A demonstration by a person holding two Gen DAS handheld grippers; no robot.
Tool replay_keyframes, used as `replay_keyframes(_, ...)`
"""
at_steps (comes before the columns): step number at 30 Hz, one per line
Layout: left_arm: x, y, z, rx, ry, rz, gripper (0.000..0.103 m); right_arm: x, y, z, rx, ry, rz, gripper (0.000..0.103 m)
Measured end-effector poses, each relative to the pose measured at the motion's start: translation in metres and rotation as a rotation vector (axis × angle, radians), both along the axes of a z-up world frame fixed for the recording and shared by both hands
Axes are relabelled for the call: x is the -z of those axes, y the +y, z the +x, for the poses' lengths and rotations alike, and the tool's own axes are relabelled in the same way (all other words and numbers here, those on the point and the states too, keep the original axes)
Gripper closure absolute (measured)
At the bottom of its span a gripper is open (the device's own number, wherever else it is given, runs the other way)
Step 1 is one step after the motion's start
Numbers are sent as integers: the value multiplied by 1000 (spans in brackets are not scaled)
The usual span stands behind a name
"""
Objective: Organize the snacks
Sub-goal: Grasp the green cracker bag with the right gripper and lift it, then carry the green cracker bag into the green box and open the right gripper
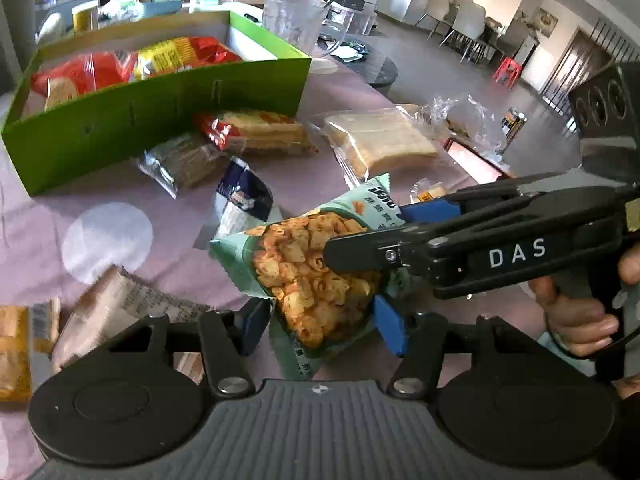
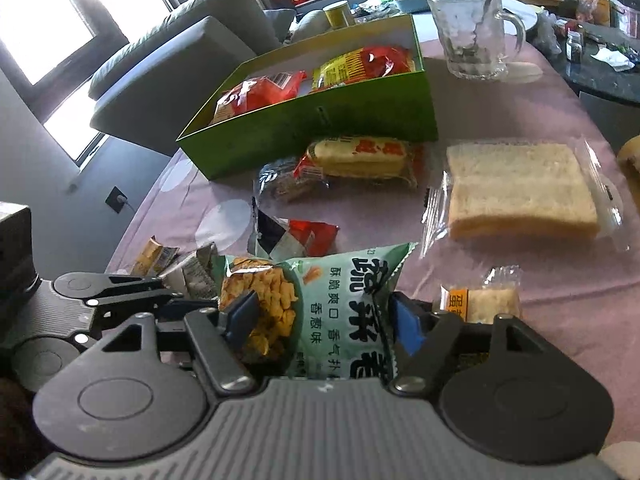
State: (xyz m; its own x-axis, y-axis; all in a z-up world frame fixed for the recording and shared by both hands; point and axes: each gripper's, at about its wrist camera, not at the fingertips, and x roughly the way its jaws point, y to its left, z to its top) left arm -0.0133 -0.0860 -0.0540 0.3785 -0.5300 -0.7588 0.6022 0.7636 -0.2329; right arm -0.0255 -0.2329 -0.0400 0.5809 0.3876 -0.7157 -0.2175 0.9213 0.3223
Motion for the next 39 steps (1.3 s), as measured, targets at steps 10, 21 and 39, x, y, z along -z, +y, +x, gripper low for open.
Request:
replay_keyframes(10, -29, 8, 2, -43, -118, 34, 48, -13, 7, -1, -37, -62, 27, 37)
replay_keyframes(21, -83, 22, 47, -152, -319, 61, 48, -62, 33, 44, -64, -218, 43, 37)
replay_keyframes(39, -100, 44, 180, -229, -382, 81, 41, -85, 55, 164, -44, -300, 102, 37)
